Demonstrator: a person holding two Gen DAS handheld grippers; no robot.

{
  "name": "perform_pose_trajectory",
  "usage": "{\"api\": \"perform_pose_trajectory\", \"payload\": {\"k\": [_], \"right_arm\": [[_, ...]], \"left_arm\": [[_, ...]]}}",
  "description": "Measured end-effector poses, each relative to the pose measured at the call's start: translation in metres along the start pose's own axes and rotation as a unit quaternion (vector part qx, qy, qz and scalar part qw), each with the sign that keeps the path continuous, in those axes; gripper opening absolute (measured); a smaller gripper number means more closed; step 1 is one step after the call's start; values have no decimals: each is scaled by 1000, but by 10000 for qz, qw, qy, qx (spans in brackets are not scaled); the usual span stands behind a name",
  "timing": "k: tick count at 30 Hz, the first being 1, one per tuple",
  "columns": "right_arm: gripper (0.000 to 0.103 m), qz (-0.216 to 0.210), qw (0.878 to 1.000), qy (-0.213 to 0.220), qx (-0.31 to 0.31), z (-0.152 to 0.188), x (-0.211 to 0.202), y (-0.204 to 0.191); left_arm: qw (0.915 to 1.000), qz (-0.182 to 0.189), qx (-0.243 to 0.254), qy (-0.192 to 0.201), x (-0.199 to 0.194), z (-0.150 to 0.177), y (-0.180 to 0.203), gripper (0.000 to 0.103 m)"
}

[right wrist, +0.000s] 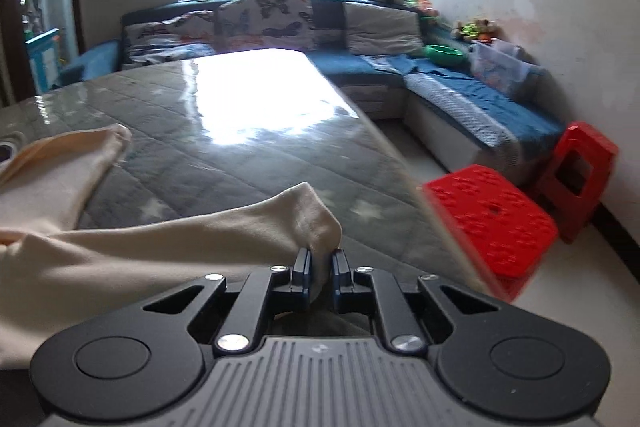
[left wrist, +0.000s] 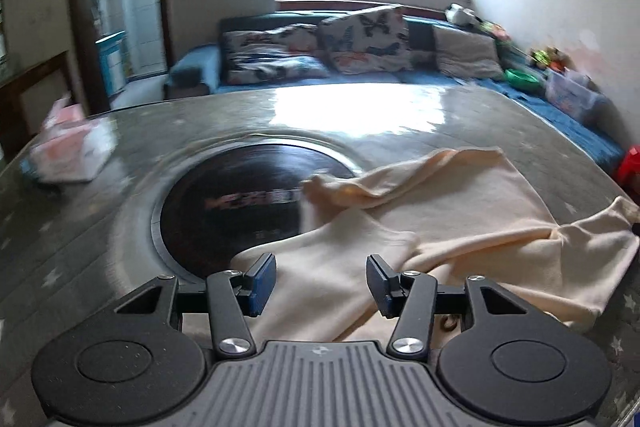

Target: Fold clothes

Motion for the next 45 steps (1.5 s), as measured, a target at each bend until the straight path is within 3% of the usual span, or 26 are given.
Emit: {"api": "perform_pose_trajectory", "payload": {"k": [8,11,13,15,18,20,23,26,28,34,36,42,45], "right_arm": [[17,251,9996,39,95,5,-15,16],[21,14,9999,128,-3,-1,-22,4],[40,-192,9996,184,-86,-4,-26,-7],[43,-453,9986,193,-179,-5,-27,-22],[61,-856,9959,84,-288,-1,-23,-46],[64,-1049,9936,5,-408,3,-18,-61],[80,-1208,9911,-114,-542,8,-11,-78],[85,-1258,9898,-232,-622,12,-6,-90],[98,-1256,9896,-266,-645,14,-4,-94],[103,-1234,9906,-276,-515,19,-1,-93],[103,-1237,9907,-256,-504,20,0,-91],[103,-1228,9910,-200,-483,22,-1,-87],[103,-1224,9910,-222,-490,22,-1,-87]], "left_arm": [[9980,310,533,-141,32,3,32,51],[9973,282,639,-208,40,7,34,48],[9971,278,671,-240,43,10,34,41],[9969,303,672,-260,46,12,34,32],[9972,343,625,-205,46,13,30,16],[9979,375,521,-120,42,12,24,11],[9987,386,328,50,34,8,12,5],[9994,301,-6,191,26,5,-6,3],[9990,167,-272,298,18,3,-22,3],[9920,-168,-1148,506,-9,1,-83,2],[9912,-40,-1226,495,-16,1,-89,2],[9958,570,-613,361,-11,0,-34,7],[9970,703,-165,289,2,1,1,17]]}}
Point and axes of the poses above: each gripper's, at about its wrist camera, not at the fingertips, and x roughly the way its jaws point, y to its right, z to its underside, the point moved 7 cm from there along x, roughly the way its jaws point, and after that the axes turned 7 degrees about -z, right-handed, at the moved point
